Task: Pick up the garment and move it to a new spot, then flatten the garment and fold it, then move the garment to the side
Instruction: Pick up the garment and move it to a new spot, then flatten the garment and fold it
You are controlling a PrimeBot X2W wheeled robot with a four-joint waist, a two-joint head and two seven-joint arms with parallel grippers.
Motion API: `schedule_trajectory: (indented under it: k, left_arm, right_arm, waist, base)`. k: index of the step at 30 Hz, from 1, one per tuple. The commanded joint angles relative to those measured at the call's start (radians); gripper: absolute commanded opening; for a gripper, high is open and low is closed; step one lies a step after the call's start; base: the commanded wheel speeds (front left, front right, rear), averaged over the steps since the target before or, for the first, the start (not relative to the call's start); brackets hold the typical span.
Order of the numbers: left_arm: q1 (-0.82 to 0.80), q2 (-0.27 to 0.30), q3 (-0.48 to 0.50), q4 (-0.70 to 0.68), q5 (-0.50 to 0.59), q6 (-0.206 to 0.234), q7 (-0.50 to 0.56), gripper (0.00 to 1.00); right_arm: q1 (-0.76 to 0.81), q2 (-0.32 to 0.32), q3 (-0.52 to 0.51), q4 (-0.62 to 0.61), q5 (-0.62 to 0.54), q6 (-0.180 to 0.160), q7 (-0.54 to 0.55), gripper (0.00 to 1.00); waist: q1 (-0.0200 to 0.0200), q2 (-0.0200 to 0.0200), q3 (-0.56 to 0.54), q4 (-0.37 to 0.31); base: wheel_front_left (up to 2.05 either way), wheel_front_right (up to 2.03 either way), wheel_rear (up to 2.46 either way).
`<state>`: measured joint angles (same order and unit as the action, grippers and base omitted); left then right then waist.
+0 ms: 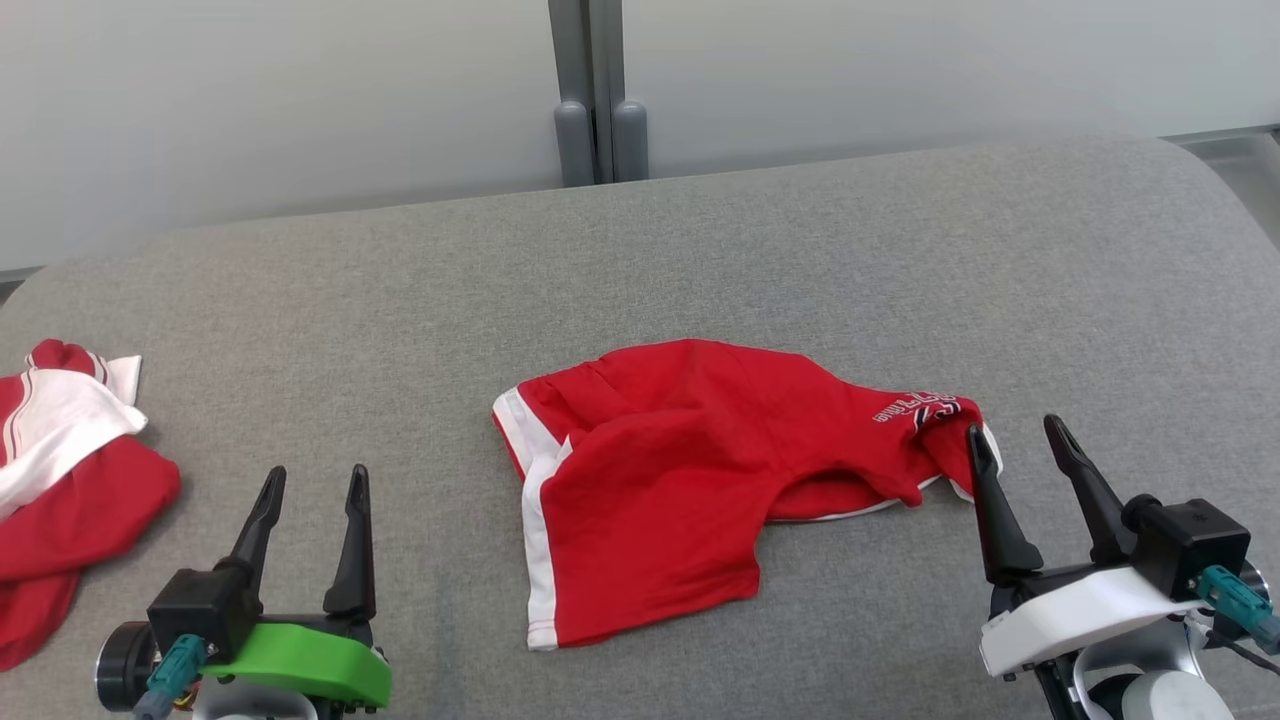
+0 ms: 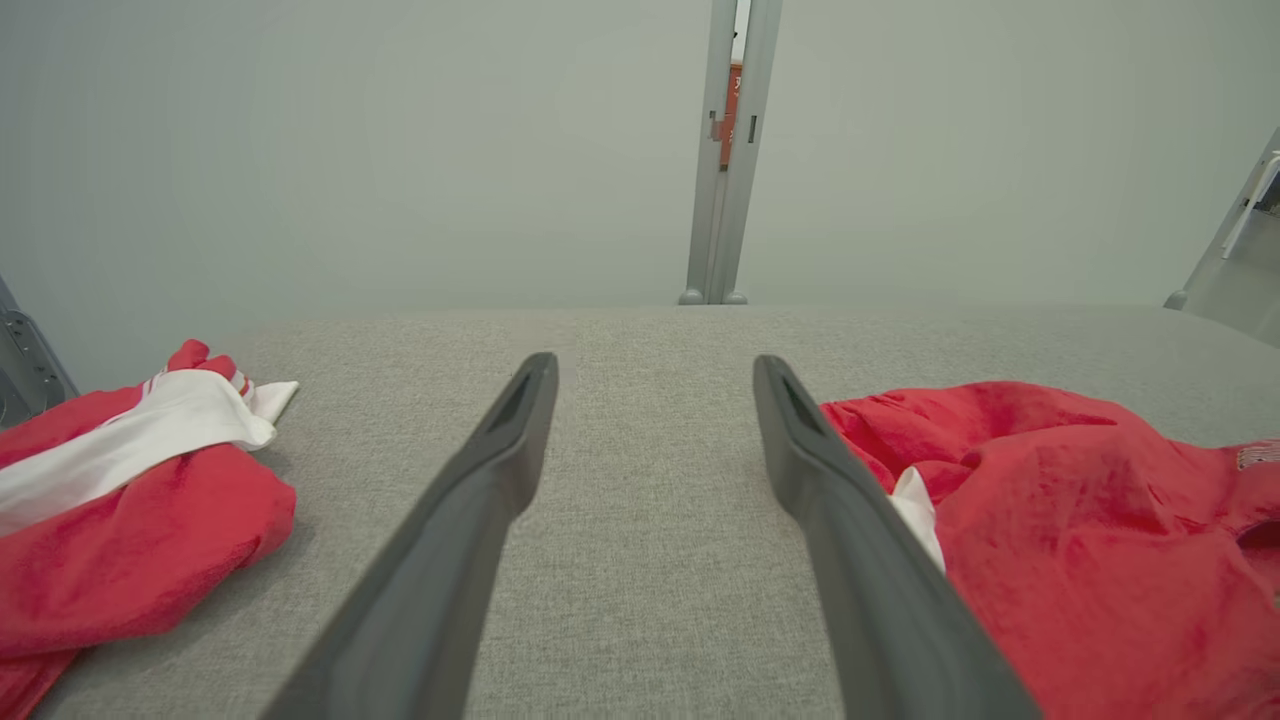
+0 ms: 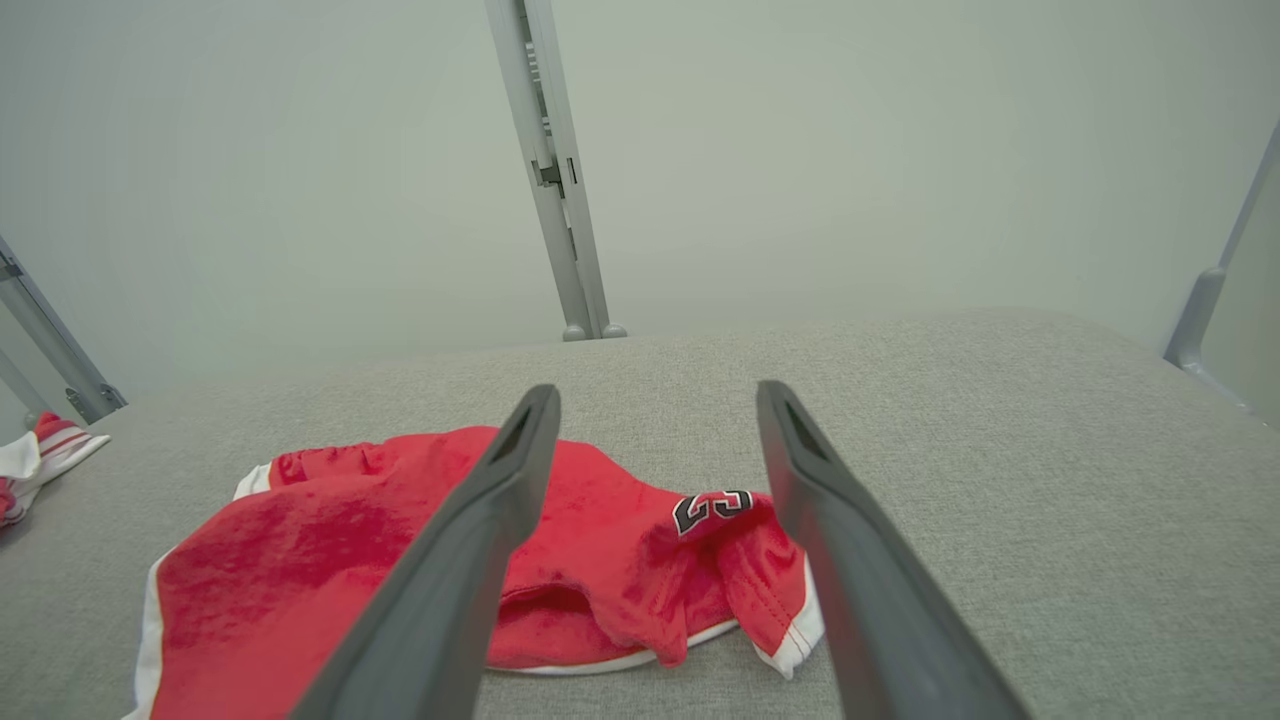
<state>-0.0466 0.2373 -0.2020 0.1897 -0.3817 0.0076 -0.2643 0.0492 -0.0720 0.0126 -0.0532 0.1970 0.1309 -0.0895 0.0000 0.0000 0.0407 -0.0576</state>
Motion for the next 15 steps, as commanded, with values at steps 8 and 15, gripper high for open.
schedule_trajectory:
  k: [8, 15]
  left_arm:
    - [0.002, 0.001, -0.004, 0.021, 0.01, 0.001, 0.0, 1.0]
    - [-0.008, -0.004, 0.004, 0.016, 0.016, 0.009, 0.0, 1.0]
  right_arm:
    - [0.015, 0.0, 0.003, -0.015, -0.01, 0.0, 0.013, 1.0]
    - [0.013, -0.001, -0.001, -0.024, -0.018, 0.0, 0.017, 1.0]
  waist:
    - [0.0, 0.0, -0.001, 0.003]
    - [0.0, 0.0, 0.002, 0.01]
  base:
    - [0.0, 0.0, 0.0]
    - [0.0, 0.0, 0.0]
